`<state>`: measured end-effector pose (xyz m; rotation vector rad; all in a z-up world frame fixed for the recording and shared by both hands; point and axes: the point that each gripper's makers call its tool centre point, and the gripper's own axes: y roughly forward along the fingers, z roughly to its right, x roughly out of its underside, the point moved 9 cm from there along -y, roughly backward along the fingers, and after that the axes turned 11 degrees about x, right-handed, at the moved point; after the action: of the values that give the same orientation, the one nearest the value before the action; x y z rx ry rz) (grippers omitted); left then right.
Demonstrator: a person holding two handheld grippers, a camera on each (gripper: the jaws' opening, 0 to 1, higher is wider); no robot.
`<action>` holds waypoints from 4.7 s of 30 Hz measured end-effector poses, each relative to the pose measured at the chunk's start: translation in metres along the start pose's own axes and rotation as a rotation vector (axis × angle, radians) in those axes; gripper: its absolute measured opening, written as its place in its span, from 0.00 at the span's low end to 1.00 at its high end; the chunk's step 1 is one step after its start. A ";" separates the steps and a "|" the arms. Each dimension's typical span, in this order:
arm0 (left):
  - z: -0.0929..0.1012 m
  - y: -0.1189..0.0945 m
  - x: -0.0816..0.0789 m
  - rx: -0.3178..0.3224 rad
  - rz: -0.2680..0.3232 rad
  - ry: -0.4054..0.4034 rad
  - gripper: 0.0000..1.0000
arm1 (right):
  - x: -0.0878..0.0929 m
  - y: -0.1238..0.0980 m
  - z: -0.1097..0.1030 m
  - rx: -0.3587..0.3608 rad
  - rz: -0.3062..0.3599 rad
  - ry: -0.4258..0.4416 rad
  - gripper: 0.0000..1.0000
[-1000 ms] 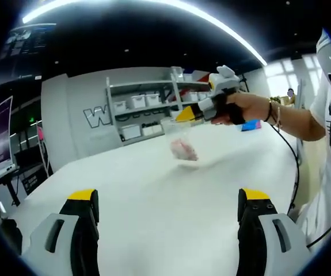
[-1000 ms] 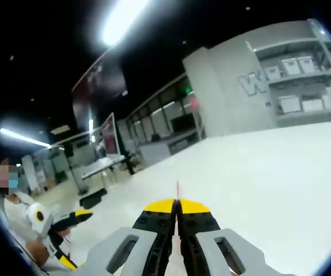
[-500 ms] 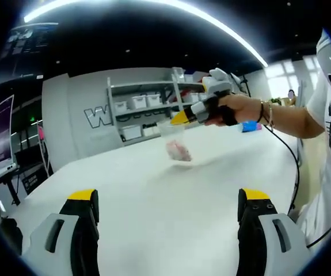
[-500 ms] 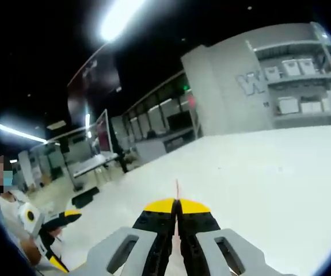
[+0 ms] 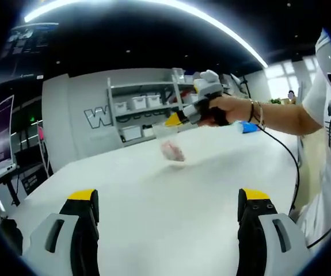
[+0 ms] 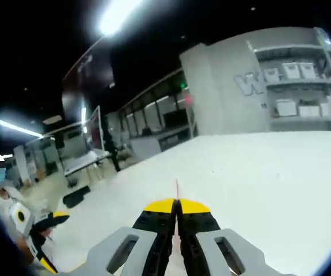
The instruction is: Open the resealable bag by pulling the two sides of the seal apart until the entire bag opening is separated and visibly accessible.
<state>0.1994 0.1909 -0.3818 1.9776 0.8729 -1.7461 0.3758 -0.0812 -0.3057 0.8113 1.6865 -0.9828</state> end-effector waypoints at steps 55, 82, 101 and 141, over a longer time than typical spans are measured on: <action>-0.011 0.002 0.005 -0.001 0.016 -0.022 1.00 | -0.019 0.072 0.027 0.079 -0.052 -0.047 0.00; -0.016 0.002 0.005 -0.017 0.012 -0.027 1.00 | -0.036 0.111 0.053 0.136 -0.070 -0.049 0.00; -0.020 0.004 0.010 -0.024 -0.002 -0.034 1.00 | -0.044 0.140 0.072 0.175 -0.082 -0.090 0.00; -0.022 0.005 0.013 -0.026 -0.018 -0.035 0.99 | 0.020 0.174 0.029 0.082 -0.173 -0.272 0.00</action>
<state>0.2200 0.2040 -0.3914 1.9227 0.8997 -1.7647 0.5321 -0.0280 -0.3708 0.5613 1.5058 -1.2299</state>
